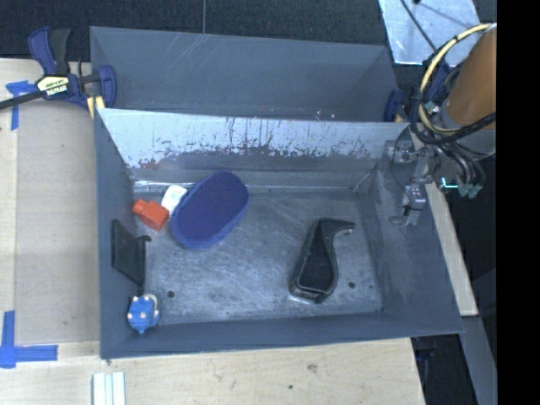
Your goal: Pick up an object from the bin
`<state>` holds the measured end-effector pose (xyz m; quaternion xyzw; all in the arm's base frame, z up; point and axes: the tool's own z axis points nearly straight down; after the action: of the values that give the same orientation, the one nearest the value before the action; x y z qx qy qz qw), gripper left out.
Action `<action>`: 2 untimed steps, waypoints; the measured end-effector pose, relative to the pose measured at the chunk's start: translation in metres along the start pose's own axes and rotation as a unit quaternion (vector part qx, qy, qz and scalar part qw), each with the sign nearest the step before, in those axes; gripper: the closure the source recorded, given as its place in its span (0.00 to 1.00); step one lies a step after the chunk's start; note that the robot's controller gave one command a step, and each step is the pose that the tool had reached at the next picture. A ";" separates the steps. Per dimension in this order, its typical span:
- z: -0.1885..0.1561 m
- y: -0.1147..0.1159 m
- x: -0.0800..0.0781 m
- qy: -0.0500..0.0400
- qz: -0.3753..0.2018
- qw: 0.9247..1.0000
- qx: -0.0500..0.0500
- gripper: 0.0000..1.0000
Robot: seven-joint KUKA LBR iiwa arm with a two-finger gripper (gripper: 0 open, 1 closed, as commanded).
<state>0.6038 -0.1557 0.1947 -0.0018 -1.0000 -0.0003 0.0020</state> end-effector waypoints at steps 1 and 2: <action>0.128 0.070 -0.007 -0.001 -0.091 0.996 -0.001 0.00; 0.124 0.068 -0.008 -0.003 -0.091 0.996 0.001 1.00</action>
Offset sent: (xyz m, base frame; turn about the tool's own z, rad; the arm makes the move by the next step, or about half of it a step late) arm 0.0073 0.0681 -0.1240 -0.1823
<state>0.6114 -0.0881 0.0708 0.0893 -0.9960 0.0003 -0.0008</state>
